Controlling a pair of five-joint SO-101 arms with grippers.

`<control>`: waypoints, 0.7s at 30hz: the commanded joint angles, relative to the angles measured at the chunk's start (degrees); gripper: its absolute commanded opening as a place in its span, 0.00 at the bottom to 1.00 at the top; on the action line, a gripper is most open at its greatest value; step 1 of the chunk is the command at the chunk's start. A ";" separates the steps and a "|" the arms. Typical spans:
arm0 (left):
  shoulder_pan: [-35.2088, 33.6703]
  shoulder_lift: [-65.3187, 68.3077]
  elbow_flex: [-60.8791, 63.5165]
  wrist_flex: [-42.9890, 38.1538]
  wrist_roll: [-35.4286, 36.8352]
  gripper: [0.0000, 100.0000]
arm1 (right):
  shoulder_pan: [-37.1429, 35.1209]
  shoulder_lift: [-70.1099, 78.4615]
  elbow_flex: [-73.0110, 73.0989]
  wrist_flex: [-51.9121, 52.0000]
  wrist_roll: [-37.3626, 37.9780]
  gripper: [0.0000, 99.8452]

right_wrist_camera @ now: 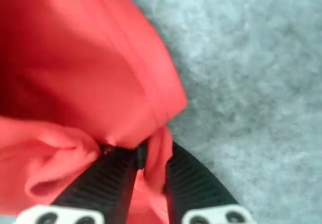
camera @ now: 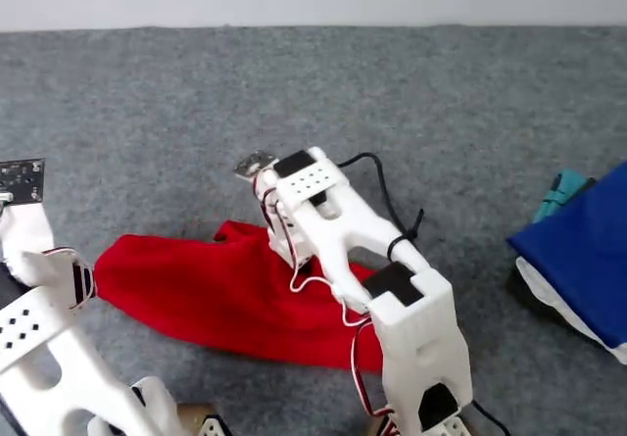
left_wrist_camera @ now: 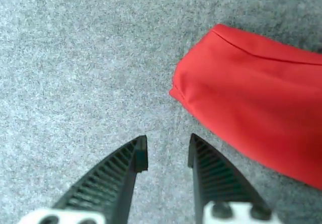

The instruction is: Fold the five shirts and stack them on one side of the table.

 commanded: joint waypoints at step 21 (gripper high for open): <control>17.76 -0.88 -6.81 1.23 0.79 0.14 | 23.52 -35.82 -5.10 17.45 13.98 0.01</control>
